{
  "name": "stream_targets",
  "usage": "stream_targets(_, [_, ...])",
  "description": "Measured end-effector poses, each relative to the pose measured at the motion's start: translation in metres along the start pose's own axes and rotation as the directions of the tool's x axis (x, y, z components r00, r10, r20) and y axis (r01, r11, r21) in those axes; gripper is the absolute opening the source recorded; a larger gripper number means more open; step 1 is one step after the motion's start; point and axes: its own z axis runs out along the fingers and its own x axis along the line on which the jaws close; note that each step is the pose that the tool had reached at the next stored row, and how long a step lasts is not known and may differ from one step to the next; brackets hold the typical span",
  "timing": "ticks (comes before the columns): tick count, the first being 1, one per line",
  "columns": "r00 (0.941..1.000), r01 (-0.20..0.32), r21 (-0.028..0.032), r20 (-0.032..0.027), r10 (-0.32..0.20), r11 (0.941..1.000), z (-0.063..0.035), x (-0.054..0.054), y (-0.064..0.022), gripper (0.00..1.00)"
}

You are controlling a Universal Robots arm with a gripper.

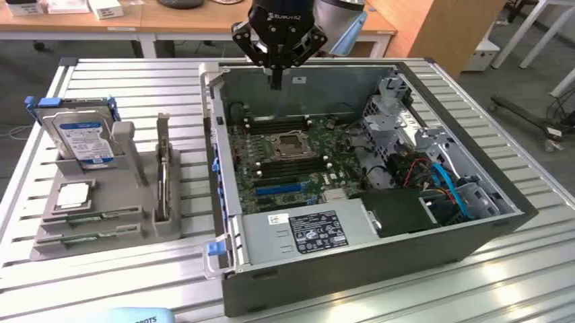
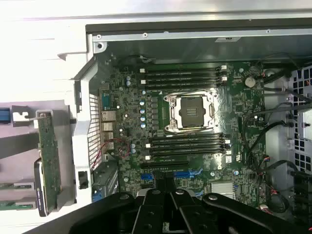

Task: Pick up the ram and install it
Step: 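Reach for the ram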

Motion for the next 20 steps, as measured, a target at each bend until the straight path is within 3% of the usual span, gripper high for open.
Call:
stream_targets(10, [1.0,0.0,0.0,0.0,0.0,1.0,0.0,0.001,0.0,0.1])
stream_targets(20, [1.0,0.0,-0.0001,0.0001,0.0,1.0,0.0001,0.01,-0.0008,0.1])
